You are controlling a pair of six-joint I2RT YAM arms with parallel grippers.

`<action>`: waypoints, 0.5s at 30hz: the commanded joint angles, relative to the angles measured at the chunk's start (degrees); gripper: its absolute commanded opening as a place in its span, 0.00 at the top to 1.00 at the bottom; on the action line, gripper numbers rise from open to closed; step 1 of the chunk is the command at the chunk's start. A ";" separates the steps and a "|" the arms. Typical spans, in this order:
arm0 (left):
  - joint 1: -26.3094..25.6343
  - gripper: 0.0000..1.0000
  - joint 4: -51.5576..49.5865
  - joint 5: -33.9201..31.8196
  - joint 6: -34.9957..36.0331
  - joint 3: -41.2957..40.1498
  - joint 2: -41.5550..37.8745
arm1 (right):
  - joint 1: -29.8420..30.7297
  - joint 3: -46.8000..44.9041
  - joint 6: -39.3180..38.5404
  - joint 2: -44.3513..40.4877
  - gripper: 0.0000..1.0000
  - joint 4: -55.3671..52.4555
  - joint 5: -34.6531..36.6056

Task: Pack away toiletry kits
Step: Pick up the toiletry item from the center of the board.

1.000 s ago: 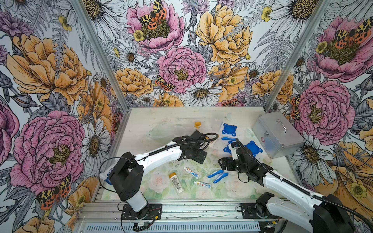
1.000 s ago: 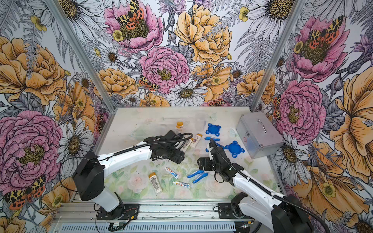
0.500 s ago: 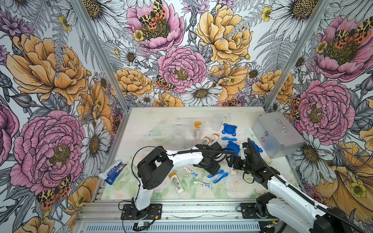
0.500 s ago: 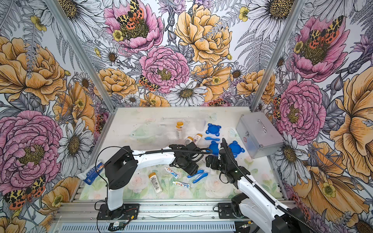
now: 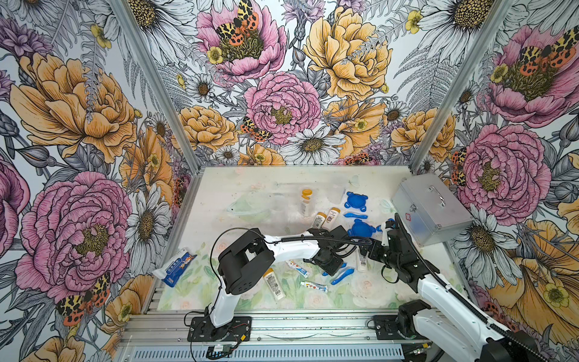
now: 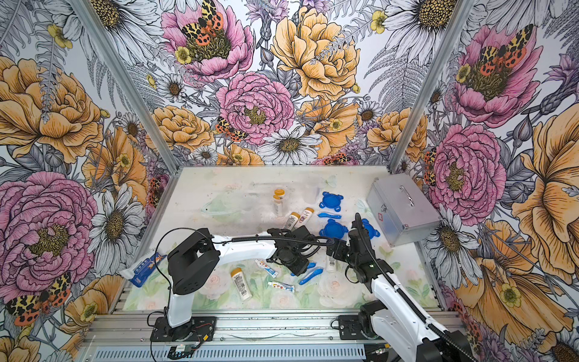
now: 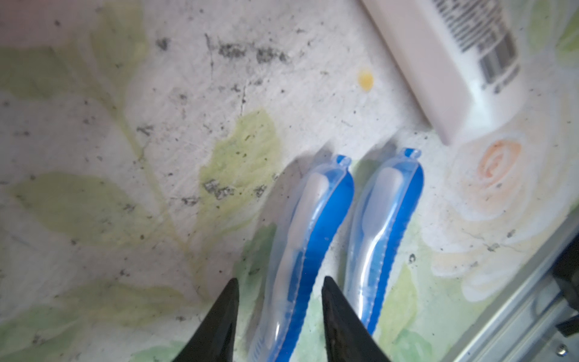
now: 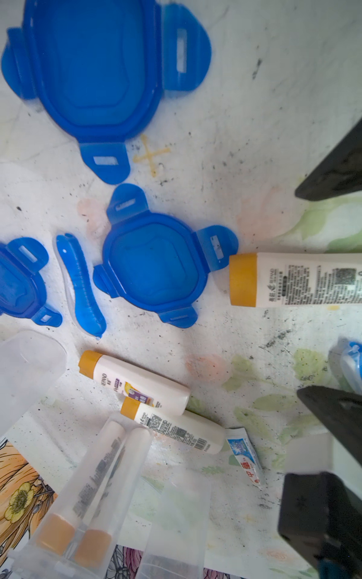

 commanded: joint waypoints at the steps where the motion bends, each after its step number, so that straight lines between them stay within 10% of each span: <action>1: -1.12 0.57 -0.87 -2.42 1.15 -0.75 1.02 | -1.04 0.10 -0.74 -0.79 0.09 0.83 -1.56; 15: -2.82 0.68 -4.06 -8.71 2.38 -0.55 2.33 | -2.14 0.33 -1.69 -0.65 0.10 0.70 -2.38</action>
